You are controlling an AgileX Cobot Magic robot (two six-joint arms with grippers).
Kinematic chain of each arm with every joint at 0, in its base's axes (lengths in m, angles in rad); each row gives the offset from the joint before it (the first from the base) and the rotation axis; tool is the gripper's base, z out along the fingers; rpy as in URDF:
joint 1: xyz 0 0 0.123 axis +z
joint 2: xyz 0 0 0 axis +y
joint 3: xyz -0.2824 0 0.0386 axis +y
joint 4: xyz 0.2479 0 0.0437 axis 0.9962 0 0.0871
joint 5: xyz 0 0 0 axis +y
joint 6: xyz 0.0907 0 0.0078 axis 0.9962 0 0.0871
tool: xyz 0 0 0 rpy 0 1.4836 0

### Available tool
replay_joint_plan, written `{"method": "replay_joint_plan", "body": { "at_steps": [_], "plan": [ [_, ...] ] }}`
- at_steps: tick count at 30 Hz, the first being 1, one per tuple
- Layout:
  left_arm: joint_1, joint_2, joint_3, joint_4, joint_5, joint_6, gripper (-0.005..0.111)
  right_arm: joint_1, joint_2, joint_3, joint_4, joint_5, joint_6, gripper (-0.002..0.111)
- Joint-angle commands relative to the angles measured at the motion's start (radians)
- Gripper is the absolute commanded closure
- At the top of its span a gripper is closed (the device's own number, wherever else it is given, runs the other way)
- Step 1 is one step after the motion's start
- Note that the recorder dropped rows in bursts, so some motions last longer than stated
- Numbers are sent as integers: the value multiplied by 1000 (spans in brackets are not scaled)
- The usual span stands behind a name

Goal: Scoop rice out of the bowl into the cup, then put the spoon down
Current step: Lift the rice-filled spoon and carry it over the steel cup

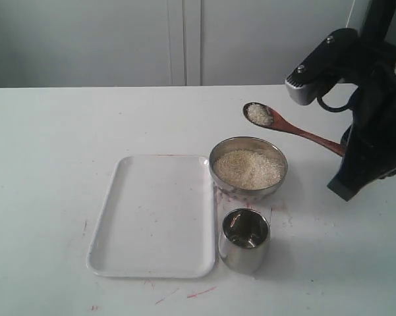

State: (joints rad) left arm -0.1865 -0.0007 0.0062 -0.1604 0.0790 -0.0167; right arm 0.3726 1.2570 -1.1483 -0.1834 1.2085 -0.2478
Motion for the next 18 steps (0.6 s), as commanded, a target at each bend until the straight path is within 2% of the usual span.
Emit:
{"method": "replay_joint_plan", "body": {
  "at_steps": [1, 9, 12, 15, 18],
  "plan": [
    [-1, 1, -6, -10, -3, -2, 92, 56, -83, 20, 13, 13, 62, 108],
    [-1, 1, -6, -10, -3, -2, 92, 220, -187, 146, 56, 13, 234, 108],
    [-1, 1, -6, -10, -3, -2, 92, 325, -197, 223, 52, 13, 331, 108],
    [-1, 1, -6, -10, -3, -2, 92, 415, -197, 279, 29, 13, 396, 108],
    [-1, 1, -6, -10, -3, -2, 92, 465, -197, 301, -13, 13, 421, 108]
  ]
}}
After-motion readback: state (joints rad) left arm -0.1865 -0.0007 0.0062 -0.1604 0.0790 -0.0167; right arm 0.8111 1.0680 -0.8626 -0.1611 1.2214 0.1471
